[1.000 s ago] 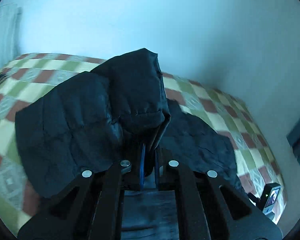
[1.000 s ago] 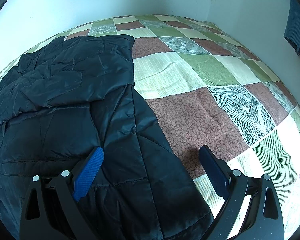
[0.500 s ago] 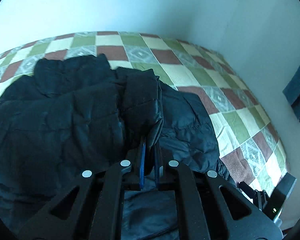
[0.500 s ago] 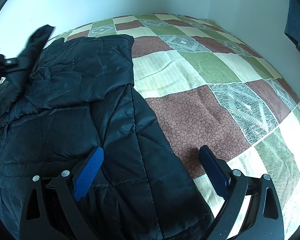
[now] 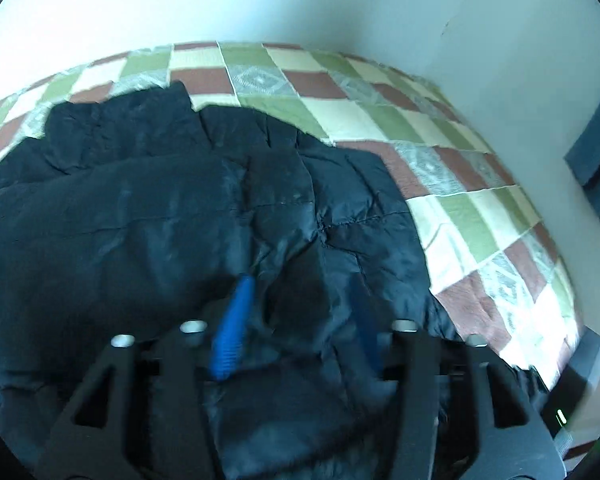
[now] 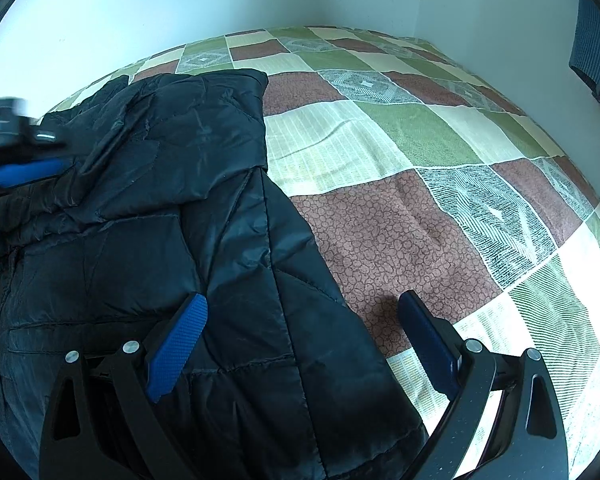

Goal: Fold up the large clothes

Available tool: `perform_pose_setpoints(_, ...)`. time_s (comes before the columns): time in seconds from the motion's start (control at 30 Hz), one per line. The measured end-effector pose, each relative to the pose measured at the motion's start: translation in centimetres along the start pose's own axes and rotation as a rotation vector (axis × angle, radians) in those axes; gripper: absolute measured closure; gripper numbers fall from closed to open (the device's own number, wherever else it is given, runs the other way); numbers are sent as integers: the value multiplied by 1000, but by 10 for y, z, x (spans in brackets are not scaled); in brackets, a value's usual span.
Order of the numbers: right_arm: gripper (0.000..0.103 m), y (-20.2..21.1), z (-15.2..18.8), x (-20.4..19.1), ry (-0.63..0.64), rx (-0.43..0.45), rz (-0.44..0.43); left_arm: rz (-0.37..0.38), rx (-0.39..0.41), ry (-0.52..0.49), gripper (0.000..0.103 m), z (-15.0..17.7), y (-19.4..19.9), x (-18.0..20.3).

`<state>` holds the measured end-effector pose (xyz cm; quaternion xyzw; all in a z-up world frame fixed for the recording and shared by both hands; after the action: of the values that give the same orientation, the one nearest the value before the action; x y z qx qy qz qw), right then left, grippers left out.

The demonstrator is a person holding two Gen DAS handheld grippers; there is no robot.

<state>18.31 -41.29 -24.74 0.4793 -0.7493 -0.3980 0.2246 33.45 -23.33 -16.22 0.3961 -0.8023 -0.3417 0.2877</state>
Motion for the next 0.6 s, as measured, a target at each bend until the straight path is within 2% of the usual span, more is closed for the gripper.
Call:
perform_pose_setpoints(0.03, 8, 1, 0, 0, -2, -1, -3, 2, 11, -3, 49, 2, 11, -4)
perform_pose_setpoints(0.1, 8, 5, -2, 1, -5, -2, -4, -28, 51, 28, 40, 10, 39, -24)
perform_pose_setpoints(0.17, 8, 16, -3, 1, 3, 6, 17, -77, 78, 43, 39, 21, 62, -52)
perform_pose_setpoints(0.27, 8, 49, -9, -7, 20, 79, 22, -227, 114, 100, 36, 38, 93, -112)
perform_pose_setpoints(0.33, 8, 70, -20, -25, 40, 128, -30, -322, 121, 152, 36, 47, 105, -156)
perform_pose_setpoints(0.4, 9, 81, -33, -50, 74, 153, -99, -373, 110, 209, 36, 53, 109, -190)
perform_pose_setpoints(0.47, 20, 78, -49, -82, 116, 142, -160, -417, 114, 259, 36, 55, 109, -220)
perform_pose_setpoints(0.5, 36, 71, -59, -103, 137, 132, -185, -441, 113, 271, 36, 55, 107, -232)
perform_pose_setpoints(0.53, 46, 64, -67, -117, 147, 117, -197, -452, 110, 273, 36, 54, 105, -236)
perform_pose_setpoints(0.6, 46, 46, -81, -144, 162, 81, -231, -478, 109, 251, 36, 48, 96, -245)
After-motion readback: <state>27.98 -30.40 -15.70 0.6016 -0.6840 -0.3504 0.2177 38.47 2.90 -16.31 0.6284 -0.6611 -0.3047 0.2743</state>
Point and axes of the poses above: each gripper's, at about its wrist camera, not at the fingertips, and y roughly against the way its jaws point, x to its right, z to its underside, the point moved 1 cm from there along -y, roughly the way its jaws point, and after that the axes turned 4 degrees about -y, right-handed, at the moved point
